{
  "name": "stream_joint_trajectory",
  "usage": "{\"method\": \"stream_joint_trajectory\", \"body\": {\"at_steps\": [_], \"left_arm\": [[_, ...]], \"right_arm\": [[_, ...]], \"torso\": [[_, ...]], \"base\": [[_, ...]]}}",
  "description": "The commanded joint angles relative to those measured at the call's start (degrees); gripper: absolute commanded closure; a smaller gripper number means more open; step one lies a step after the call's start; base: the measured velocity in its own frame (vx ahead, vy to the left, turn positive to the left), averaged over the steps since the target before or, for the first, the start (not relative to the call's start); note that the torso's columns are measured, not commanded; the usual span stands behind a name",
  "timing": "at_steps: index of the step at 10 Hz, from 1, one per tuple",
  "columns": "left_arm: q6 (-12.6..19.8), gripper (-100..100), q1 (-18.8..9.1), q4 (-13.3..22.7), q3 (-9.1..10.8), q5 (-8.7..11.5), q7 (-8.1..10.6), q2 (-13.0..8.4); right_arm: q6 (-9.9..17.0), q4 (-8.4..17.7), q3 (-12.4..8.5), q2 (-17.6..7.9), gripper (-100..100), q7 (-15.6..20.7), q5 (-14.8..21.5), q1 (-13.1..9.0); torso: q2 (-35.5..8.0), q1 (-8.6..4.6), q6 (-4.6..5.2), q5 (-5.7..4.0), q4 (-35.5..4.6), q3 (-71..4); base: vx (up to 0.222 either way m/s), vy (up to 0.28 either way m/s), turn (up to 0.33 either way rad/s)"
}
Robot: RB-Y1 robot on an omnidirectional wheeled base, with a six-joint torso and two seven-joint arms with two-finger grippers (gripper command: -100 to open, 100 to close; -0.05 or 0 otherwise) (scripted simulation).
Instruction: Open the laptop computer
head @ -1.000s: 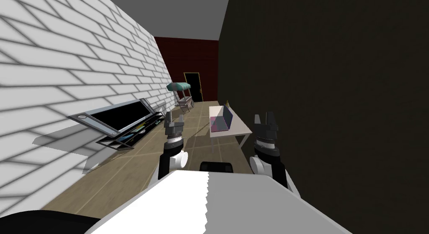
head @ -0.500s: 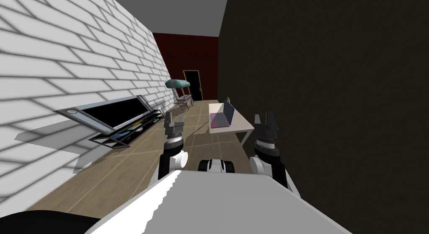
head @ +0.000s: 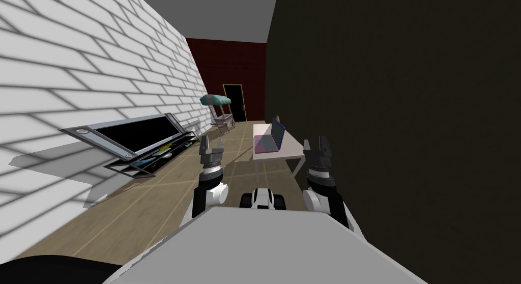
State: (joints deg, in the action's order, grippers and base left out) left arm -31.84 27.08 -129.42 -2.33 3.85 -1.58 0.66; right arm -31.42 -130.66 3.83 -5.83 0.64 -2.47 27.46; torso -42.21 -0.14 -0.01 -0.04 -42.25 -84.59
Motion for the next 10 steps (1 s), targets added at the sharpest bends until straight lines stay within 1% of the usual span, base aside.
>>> {"method": "stream_joint_trajectory", "body": {"at_steps": [1,5,9,10], "left_arm": [[0.0,0,0.0,0.0,0.00,0.0,0.00,0.0],[0.0,0,0.0,0.0,0.00,0.0,0.00,0.0],[0.0,0,0.0,0.0,0.00,0.0,0.00,0.0],[0.0,0,0.0,0.0,0.00,0.0,0.00,0.0]], "right_arm": [[2.2,1.5,1.1,-2.2,-100,-3.8,-3.8,-1.5],[5.6,4.5,3.2,-4.1,-100,-9.8,-10.2,-4.1],[9.7,8.1,5.7,-5.2,-100,-16.5,-17.4,-7.4],[9.7,8.1,5.7,-5.2,-100,-17.0,-18.0,-7.4]], "torso": [[0.0,0.02,0.01,0.00,0.0,0.0],[-0.1,0.16,0.01,0.05,0.0,0.0],[-0.1,0.10,0.01,0.03,-0.1,0.1],[-0.1,0.11,0.01,0.03,0.0,0.0]], "base": [[0.038,-0.088,0.031],[0.040,-0.077,0.037],[0.035,-0.105,0.044],[0.033,-0.076,0.016]]}}
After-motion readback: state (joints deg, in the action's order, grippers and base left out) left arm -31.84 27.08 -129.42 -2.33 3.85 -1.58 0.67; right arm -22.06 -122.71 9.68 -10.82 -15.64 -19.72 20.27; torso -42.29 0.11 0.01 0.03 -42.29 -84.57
